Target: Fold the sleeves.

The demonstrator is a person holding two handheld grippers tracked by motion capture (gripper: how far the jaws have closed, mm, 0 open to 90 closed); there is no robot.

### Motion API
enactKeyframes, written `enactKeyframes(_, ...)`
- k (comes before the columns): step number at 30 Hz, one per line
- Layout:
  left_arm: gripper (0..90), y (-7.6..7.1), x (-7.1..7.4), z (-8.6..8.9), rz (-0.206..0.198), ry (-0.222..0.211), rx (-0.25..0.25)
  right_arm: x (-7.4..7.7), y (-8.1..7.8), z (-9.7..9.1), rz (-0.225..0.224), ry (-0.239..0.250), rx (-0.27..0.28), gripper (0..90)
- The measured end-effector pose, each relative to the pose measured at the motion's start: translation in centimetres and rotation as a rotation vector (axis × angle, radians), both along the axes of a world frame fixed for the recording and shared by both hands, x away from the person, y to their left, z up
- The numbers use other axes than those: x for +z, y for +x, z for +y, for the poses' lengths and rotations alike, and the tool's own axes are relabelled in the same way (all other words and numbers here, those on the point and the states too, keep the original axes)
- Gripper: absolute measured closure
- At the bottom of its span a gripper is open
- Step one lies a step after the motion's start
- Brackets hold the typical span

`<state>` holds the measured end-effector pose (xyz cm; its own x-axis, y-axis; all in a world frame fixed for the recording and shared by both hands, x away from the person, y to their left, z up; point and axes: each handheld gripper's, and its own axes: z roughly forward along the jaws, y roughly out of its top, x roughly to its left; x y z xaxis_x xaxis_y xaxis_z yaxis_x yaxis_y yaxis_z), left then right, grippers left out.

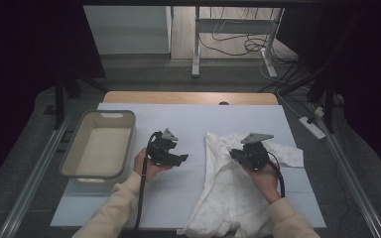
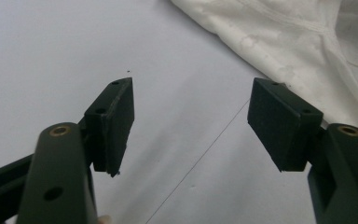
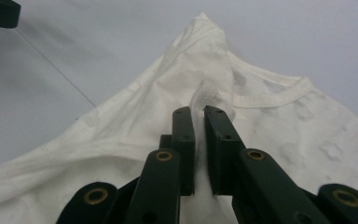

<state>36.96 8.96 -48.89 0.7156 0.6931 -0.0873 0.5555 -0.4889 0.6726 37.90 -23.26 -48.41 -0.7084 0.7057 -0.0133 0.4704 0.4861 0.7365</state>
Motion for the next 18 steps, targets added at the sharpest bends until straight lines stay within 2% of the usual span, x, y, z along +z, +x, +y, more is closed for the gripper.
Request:
enactKeyframes(7,32.1,0.1,-0.1,0.1,0.002,-0.001,0.006,-0.3,0.2,-1.6,0.015,0.019,-0.035,82.2)
enactKeyframes(18,32.0,0.1,-0.1,0.1,0.002,0.004,0.002,-0.6,0.1,-2.7,0.025,0.012,-0.058,80.8)
